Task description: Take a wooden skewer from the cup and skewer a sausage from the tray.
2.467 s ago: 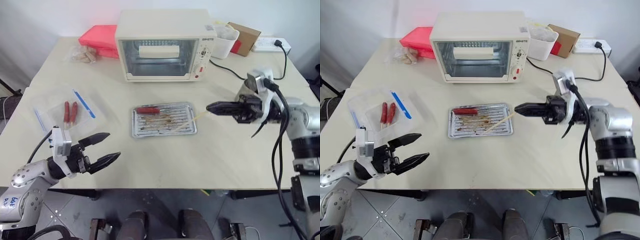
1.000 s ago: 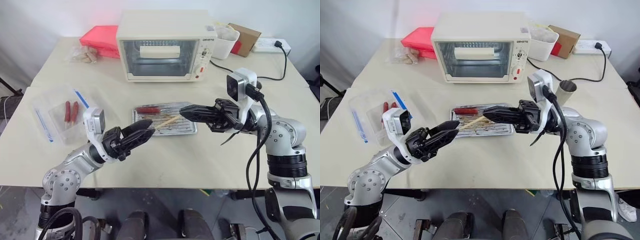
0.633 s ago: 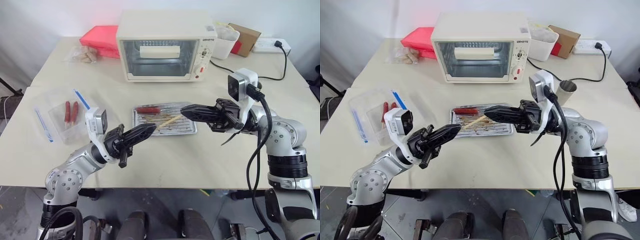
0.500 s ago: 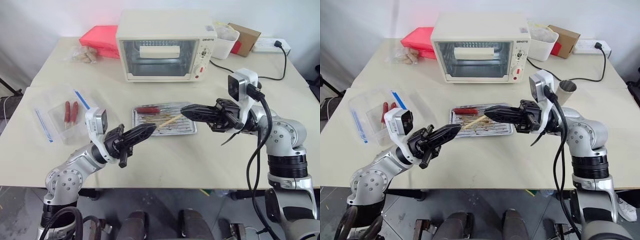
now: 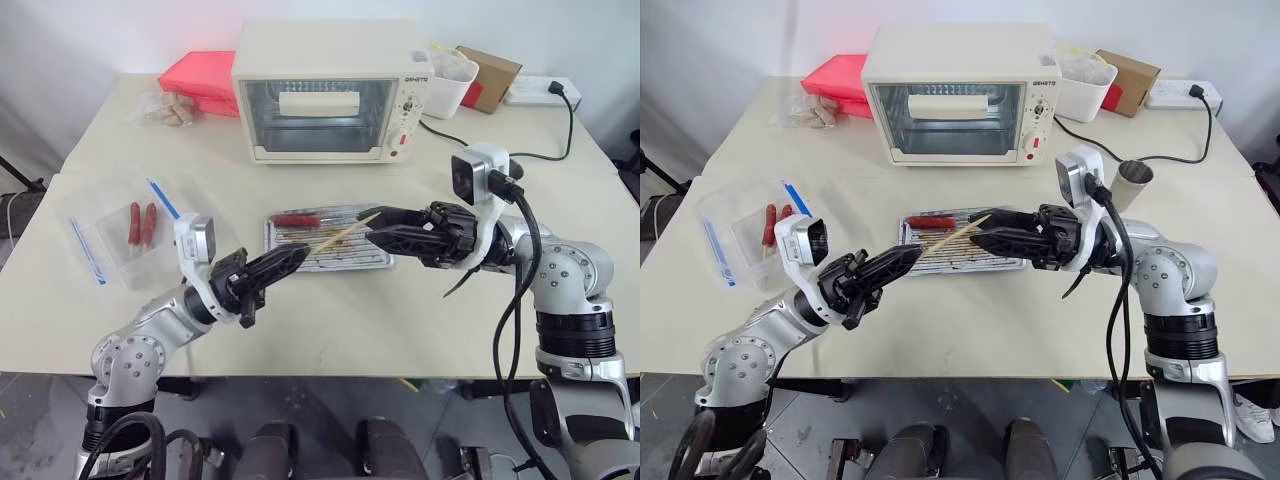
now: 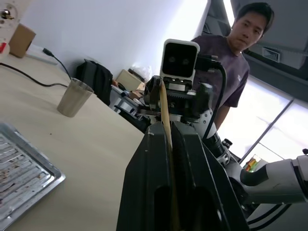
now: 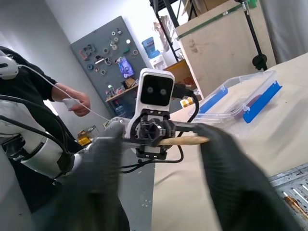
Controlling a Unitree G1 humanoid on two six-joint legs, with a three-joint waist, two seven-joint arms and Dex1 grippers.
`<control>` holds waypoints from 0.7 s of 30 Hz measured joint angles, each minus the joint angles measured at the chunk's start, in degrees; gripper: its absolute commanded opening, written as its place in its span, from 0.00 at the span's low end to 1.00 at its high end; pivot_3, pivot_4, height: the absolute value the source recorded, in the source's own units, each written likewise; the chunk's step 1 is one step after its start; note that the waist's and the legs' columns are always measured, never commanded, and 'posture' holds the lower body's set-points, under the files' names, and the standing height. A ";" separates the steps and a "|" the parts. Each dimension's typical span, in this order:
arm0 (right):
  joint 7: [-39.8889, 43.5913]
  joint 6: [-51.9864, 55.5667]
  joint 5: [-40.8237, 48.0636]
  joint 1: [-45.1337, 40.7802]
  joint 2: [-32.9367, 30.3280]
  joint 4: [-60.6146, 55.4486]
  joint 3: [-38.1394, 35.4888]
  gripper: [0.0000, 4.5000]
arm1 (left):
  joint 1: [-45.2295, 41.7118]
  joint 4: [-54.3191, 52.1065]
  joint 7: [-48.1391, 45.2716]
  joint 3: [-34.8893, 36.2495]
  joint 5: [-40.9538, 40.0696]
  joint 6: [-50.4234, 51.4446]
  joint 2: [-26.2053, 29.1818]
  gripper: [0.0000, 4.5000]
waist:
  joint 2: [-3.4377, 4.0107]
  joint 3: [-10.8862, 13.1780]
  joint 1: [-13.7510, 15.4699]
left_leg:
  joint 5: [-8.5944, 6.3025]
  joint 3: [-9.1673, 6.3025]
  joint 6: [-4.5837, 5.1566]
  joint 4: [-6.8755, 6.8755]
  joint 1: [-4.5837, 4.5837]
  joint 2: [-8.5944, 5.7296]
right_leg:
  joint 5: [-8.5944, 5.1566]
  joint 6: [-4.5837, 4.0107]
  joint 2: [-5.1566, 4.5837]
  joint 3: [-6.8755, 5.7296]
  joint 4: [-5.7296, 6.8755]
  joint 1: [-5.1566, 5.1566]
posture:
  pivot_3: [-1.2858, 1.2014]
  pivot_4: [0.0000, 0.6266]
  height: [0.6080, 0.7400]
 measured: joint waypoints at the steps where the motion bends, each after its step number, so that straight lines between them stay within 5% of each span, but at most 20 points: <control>1: 0.29 -0.14 -0.01 0.00 -0.28 0.00 0.00 0.85 | 0.14 0.00 0.00 0.22 -0.03 0.02 0.20 0.00 | 0.00 0.00 0.00 | 0.00 0.00 0.00 0.00 0.00 0.00 | 0.00 0.00 0.00 0.00 0.00 0.00 | 0.52 0.24 1.00; 3: 1.03 -0.23 -0.08 0.00 -1.31 0.00 -0.01 1.00 | 1.10 0.00 -0.02 0.81 -0.07 0.22 1.08 0.00 | 0.00 0.00 0.00 | 0.00 0.00 0.00 -0.01 0.00 0.00 | 0.00 0.00 -0.01 0.01 -0.01 0.00 | 0.52 0.24 1.00; 8: 6.73 -5.86 -6.27 2.64 -9.94 2.31 0.12 1.00 | 7.05 -0.56 -1.79 5.11 1.10 -1.21 5.50 0.00 | 0.00 0.00 0.14 | -0.01 0.00 0.02 -0.15 0.00 -0.01 | 0.00 0.00 -0.03 0.07 -0.46 0.04 | 0.52 0.24 1.00; 12: 12.09 -21.28 -17.27 6.93 -13.84 10.47 1.09 1.00 | 13.35 -2.75 -3.61 10.13 6.66 -7.75 7.07 0.00 | -0.01 0.00 0.11 | -0.01 0.07 0.02 -0.28 0.04 0.00 | 0.00 0.00 -0.02 0.04 -0.57 0.06 | 0.52 0.24 1.00; 21: 9.83 -49.79 -28.93 12.63 -11.83 26.58 -3.23 1.00 | 26.08 -5.18 -0.18 21.03 13.24 -17.90 4.75 0.00 | -0.03 0.02 -0.06 | 0.00 0.33 0.02 -0.36 0.22 0.11 | 0.00 0.01 -0.02 0.00 -0.55 0.08 | 0.52 0.24 1.00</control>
